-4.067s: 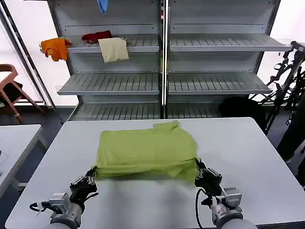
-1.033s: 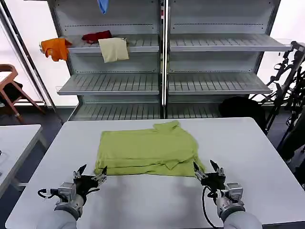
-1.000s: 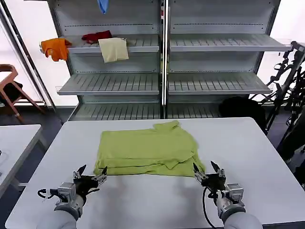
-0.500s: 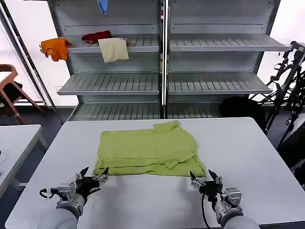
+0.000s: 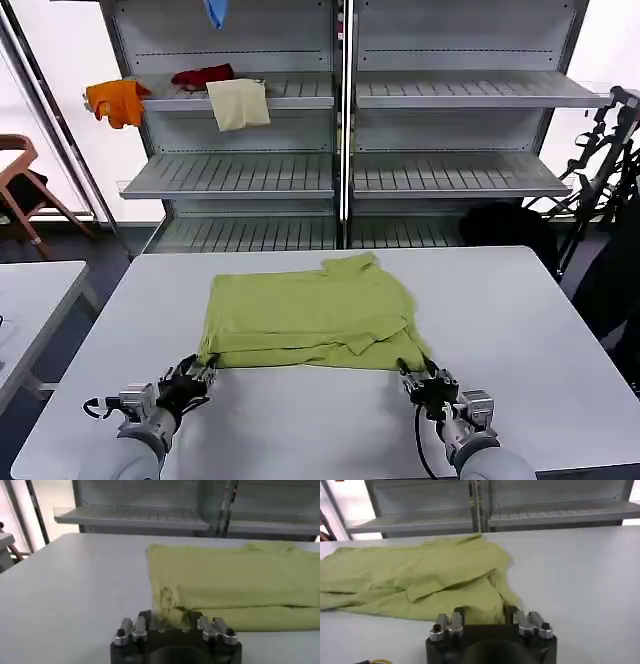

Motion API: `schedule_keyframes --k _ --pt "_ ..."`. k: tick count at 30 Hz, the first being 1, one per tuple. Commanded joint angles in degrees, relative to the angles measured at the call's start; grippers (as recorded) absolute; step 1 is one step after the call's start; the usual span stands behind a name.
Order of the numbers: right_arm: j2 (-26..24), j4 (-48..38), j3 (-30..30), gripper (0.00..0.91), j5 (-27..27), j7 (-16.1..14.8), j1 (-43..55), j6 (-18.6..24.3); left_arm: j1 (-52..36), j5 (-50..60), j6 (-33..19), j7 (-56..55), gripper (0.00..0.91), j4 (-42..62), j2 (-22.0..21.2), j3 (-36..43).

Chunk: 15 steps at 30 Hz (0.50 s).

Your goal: Fold and organize the clothes.

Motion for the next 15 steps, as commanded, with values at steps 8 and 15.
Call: schedule_keyframes --k 8,15 --pt "-0.52 1.13 0.05 0.0 0.39 0.47 0.65 0.07 0.73 1.28 -1.02 0.58 0.0 -0.82 0.88 0.15" --pt "-1.58 3.85 0.95 0.0 1.51 1.29 -0.48 -1.11 1.36 1.3 -0.47 -1.48 0.0 -2.96 1.81 -0.01"
